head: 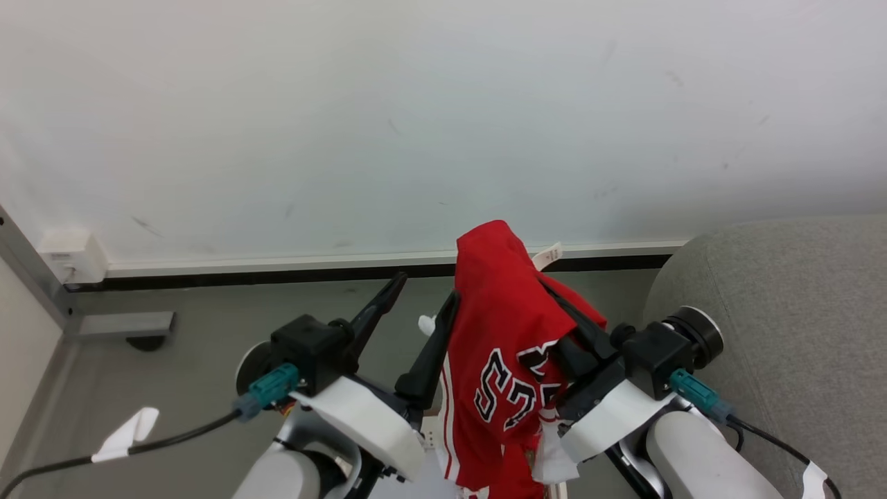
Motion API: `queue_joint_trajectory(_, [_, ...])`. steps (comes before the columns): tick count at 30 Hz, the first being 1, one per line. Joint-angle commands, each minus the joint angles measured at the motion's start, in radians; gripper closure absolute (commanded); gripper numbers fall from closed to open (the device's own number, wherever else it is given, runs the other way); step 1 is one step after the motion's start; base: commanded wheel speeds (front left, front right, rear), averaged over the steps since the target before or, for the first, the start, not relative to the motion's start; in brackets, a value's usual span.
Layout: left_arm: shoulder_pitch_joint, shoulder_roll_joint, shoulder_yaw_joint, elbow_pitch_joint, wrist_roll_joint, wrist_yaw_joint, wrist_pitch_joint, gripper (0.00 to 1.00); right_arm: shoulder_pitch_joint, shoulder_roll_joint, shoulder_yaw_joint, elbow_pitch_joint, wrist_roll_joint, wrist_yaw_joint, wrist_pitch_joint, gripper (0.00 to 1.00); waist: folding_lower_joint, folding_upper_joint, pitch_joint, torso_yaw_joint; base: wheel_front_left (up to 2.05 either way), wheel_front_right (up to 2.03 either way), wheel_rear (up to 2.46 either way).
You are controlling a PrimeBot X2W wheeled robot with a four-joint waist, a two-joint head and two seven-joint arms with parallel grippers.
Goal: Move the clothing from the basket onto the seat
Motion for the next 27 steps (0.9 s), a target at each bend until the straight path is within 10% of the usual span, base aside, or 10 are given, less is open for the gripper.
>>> queue_joint_trajectory(1, [0.014, 0.007, -0.004, 0.01, 0.009, -0.005, -0.012, 0.0, 0.014, -0.01, -0.012, -0.009, 0.001, -0.002, 0.0, 1.0, -0.0001, -0.0001, 0.002, -0.008, 0.0, 0.0, 0.0])
queue_joint_trajectory(27, [0.01, -0.008, -0.094, 0.102, 0.004, -0.031, -0.11, 0.0, 0.077, -0.117, -0.162, -0.133, -0.027, -0.002, 0.0, 1.0, -0.0001, -0.0001, 0.082, -0.326, 0.0, 0.0, 0.0])
